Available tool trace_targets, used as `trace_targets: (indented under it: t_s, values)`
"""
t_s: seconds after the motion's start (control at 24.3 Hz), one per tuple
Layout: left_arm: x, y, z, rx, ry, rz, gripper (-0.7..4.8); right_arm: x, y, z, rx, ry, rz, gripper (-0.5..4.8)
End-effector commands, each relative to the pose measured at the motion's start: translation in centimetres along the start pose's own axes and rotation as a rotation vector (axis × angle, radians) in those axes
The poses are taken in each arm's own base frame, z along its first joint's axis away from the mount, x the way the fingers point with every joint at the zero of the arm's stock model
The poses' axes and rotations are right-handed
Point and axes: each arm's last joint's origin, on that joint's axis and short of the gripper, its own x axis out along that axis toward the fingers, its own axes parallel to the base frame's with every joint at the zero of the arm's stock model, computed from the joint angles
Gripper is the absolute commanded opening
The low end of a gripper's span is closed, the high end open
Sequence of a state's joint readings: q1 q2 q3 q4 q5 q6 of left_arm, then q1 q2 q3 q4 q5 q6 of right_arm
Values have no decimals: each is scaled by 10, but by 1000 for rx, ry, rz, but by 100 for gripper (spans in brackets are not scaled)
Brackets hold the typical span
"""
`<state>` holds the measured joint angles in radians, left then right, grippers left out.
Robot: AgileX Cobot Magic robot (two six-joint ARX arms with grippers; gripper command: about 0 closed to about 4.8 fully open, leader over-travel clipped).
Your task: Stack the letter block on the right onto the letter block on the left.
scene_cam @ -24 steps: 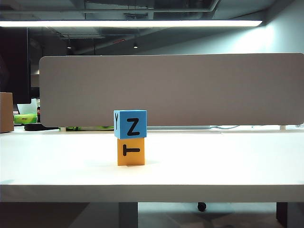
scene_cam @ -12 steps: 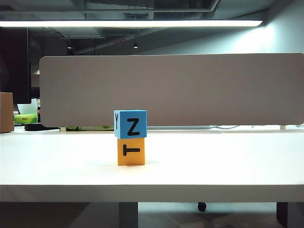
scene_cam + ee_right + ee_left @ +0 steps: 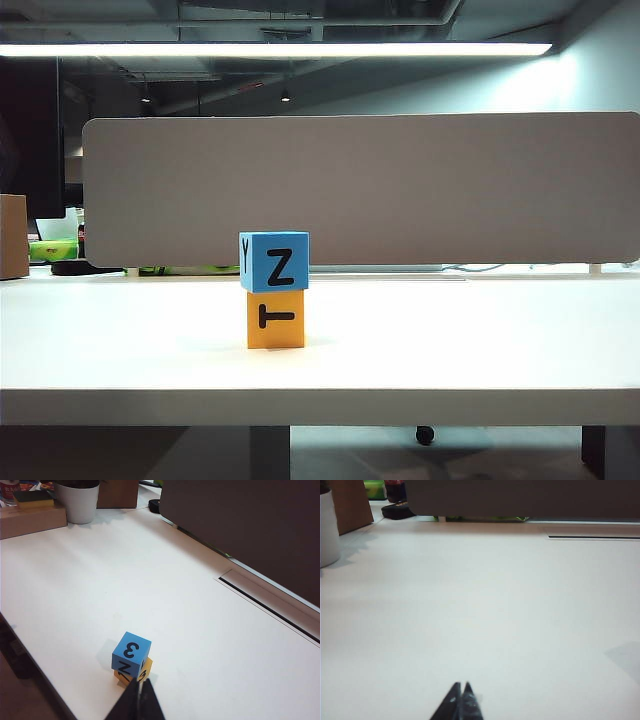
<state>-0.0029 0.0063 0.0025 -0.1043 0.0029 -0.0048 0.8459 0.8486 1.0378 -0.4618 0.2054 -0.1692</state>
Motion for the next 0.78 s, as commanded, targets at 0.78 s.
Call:
trace_targets:
  t_s: [0.78]
  values:
    - [0, 0, -1, -8, 26, 1, -5, -2, -1, 3, 10, -23, -3, 22]
